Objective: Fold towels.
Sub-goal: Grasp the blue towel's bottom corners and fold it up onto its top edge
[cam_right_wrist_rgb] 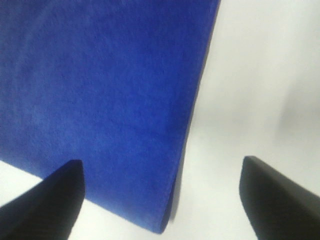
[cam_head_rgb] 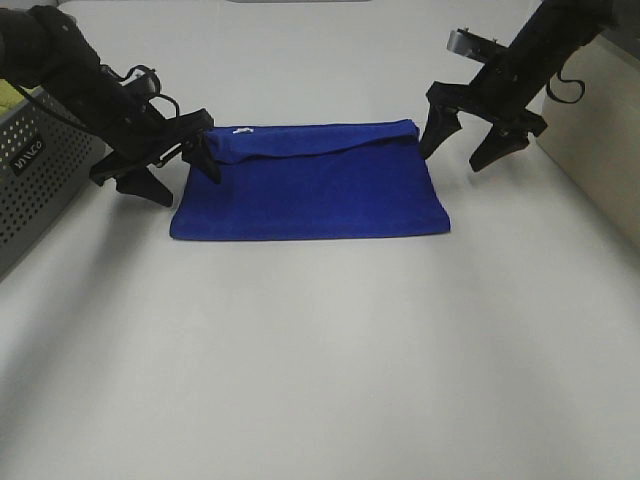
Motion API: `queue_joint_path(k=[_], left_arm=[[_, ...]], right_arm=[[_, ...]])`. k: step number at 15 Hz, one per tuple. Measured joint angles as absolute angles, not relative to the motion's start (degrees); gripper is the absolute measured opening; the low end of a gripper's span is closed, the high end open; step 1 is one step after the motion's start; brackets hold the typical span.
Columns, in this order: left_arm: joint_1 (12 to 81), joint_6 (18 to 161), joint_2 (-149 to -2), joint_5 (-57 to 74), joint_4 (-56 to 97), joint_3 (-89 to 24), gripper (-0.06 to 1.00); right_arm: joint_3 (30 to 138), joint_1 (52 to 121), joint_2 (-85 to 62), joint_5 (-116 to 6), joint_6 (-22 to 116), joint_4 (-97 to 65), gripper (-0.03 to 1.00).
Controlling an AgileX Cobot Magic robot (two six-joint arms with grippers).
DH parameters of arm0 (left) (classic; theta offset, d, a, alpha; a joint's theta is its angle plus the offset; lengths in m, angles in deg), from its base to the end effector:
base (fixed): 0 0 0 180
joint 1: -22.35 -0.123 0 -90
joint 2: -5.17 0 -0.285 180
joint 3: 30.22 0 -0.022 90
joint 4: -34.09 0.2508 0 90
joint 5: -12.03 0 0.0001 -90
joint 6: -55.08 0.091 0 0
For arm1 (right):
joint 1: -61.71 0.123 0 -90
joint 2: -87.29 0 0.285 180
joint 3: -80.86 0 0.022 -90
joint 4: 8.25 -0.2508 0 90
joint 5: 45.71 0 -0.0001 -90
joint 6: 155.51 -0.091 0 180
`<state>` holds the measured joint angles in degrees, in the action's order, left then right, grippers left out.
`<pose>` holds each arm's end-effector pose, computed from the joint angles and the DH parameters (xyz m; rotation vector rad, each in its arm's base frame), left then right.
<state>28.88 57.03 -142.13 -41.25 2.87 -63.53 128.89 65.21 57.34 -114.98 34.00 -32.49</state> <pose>0.4946 -0.0947 0.1160 -0.1920 2.8558 -0.6995 0.5090 0.0662 0.1519 -0.1540 2.9091 0.5884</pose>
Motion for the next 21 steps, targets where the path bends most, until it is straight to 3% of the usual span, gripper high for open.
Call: queue_joint_path(k=[4,9,12,14,17,18,21], left_arm=[[29.17,53.13,-142.13,-46.3,7.85,-63.58,0.72],[32.95,52.85,-142.13,-44.12,8.37,-62.38,0.72],[33.92,51.24,-142.3,-43.32,8.25,-62.38,0.71],[33.92,50.61,-142.59,-43.32,8.25,-62.38,0.59],[33.92,50.44,-142.88,-44.52,9.51,-62.38,0.16],[33.92,50.38,-142.76,-45.09,11.0,-62.38,0.05],[33.92,50.27,-141.73,-48.3,14.1,-62.38,0.02]], right_arm=[[119.26,65.21,56.42,-115.15,35.66,-35.12,0.8],[117.6,65.27,56.65,-115.32,36.63,-38.56,0.78],[117.6,65.38,58.08,-115.66,37.04,-40.39,0.67],[117.6,66.07,58.54,-115.72,37.09,-40.74,0.5],[117.6,66.53,59.12,-115.72,35.49,-39.94,0.06],[117.6,66.3,59.12,-115.72,35.32,-39.82,0.02],[117.6,65.95,59.0,-115.72,34.4,-39.3,0.02]])
